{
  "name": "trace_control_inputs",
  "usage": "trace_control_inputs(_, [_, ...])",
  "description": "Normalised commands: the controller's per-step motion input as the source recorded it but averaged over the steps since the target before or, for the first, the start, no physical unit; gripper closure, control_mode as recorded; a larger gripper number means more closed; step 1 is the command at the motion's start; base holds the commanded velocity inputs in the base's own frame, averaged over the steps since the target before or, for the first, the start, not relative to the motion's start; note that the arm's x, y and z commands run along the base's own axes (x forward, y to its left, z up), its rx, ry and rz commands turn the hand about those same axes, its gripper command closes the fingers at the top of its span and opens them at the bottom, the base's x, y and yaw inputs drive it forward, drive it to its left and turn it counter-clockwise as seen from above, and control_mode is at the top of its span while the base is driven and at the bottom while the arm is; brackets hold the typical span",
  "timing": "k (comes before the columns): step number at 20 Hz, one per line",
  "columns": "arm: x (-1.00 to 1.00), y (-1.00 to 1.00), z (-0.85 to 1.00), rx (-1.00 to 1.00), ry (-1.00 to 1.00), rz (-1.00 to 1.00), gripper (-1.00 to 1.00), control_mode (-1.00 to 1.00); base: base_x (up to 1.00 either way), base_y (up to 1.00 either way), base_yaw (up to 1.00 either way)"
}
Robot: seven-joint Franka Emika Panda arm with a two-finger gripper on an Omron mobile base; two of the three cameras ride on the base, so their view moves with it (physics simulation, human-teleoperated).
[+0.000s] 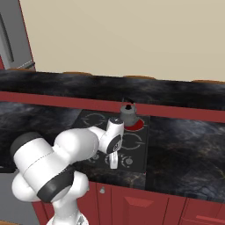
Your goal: Lower the heat of the kettle.
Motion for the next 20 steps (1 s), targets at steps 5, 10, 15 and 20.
trace_control_inputs(5, [0.0, 0.0, -0.12, 0.0, 0.0, 0.0, -1.0, -1.0, 0.0, 0.0, 0.0])
trace_control_inputs(10, [0.0, 0.0, -0.23, -0.01, 0.01, 0.0, -1.0, -1.0, 0.0, 0.0, 0.0])
trace_control_inputs(15, [0.0, 0.0, -0.22, 0.0, 0.01, 0.0, 1.0, -1.0, 0.0, 0.0, 0.0])
trace_control_inputs(20, [0.0, 0.0, -0.21, 0.0, 0.0, 0.0, 1.0, -1.0, 0.0, 0.0, 0.0])
